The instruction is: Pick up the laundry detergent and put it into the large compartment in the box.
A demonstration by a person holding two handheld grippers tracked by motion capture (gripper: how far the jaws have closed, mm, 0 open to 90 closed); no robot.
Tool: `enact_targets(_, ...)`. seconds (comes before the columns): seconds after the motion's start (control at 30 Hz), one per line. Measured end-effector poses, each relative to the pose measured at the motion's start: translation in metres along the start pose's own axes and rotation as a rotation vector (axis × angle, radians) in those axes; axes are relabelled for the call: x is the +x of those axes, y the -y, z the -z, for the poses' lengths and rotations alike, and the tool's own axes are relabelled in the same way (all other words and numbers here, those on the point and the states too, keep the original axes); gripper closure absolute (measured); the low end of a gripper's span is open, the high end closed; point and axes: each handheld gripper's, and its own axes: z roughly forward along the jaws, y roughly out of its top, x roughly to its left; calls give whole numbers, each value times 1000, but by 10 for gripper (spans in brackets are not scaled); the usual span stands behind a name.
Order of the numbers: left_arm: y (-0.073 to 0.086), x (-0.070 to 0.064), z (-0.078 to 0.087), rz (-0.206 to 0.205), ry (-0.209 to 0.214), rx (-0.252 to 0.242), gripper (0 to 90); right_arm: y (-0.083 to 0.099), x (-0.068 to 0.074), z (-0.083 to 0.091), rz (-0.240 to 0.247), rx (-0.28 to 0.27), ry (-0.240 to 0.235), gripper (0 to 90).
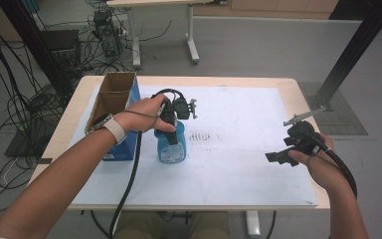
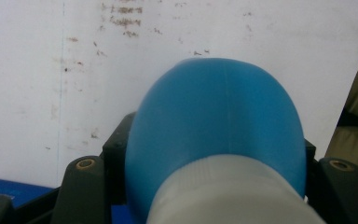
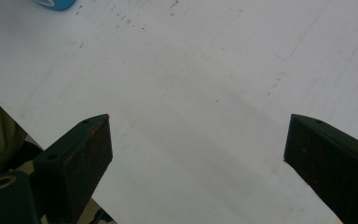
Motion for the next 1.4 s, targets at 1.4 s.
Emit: enact_targets(1.4,2,1,16,55,-2,-7,392,2,-2,1,-2,-1,4,75)
